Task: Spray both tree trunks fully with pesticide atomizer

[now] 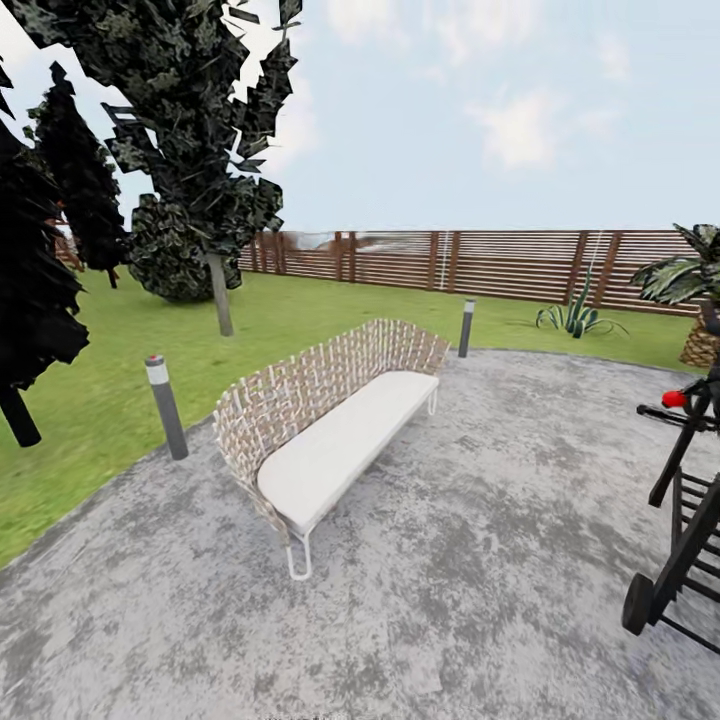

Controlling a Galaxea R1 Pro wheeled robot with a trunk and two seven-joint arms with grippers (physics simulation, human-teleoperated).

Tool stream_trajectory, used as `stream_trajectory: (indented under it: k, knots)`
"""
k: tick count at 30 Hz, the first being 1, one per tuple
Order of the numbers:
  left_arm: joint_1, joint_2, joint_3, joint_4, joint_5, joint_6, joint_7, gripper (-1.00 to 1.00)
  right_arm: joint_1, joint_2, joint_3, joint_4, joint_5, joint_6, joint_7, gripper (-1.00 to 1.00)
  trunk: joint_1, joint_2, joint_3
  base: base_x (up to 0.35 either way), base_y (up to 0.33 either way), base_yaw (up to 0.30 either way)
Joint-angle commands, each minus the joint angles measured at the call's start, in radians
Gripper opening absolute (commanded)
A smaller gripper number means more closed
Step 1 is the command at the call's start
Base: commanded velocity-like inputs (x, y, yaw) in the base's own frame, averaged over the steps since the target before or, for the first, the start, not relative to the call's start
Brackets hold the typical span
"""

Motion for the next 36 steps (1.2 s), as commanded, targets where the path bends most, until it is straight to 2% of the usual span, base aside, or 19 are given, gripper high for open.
stream_trajectory:
  k: [1, 12, 15, 19, 36]
  knots:
    - [0.0, 0.0, 0.0, 0.0, 0.0, 0.0, 0.0, 1.0, 0.0, 0.0, 0.0, -0.001, 0.0, 0.0, 0.0, 1.0, 0.0, 0.0, 0.0, -0.194, 0.178, -0.3]
    - [0.0, 0.0, 0.0, 0.0, 0.0, 0.0, 0.0, 1.0, 0.0, -0.003, -0.008, -0.031, 0.0, 0.0, -0.001, 1.0, 0.0, 0.0, 0.0, -0.087, 0.08, -0.282]
    - [0.0, 0.0, 0.0, 0.0, 0.0, 0.0, 0.0, 1.0, 0.0, -0.003, -0.046, -0.031, 0.0, 0.001, 0.0, 1.0, 0.0, 0.0, 0.0, -0.001, 0.001, -0.263]
    - [0.0, 0.0, 0.0, 0.0, 0.0, -0.001, 0.0, 1.0, 0.0, -0.003, -0.077, -0.027, 0.0, 0.001, 0.0, 1.0, 0.0, 0.0, 0.0, 0.0, 0.0, -0.266]
    - [0.0, 0.0, 0.0, 0.0, 0.0, -0.001, 0.0, 1.0, 0.0, 0.0, -0.081, -0.025, 0.0, 0.002, 0.002, 1.0, 0.0, 0.0, 0.0, 0.0, 0.0, -0.214]
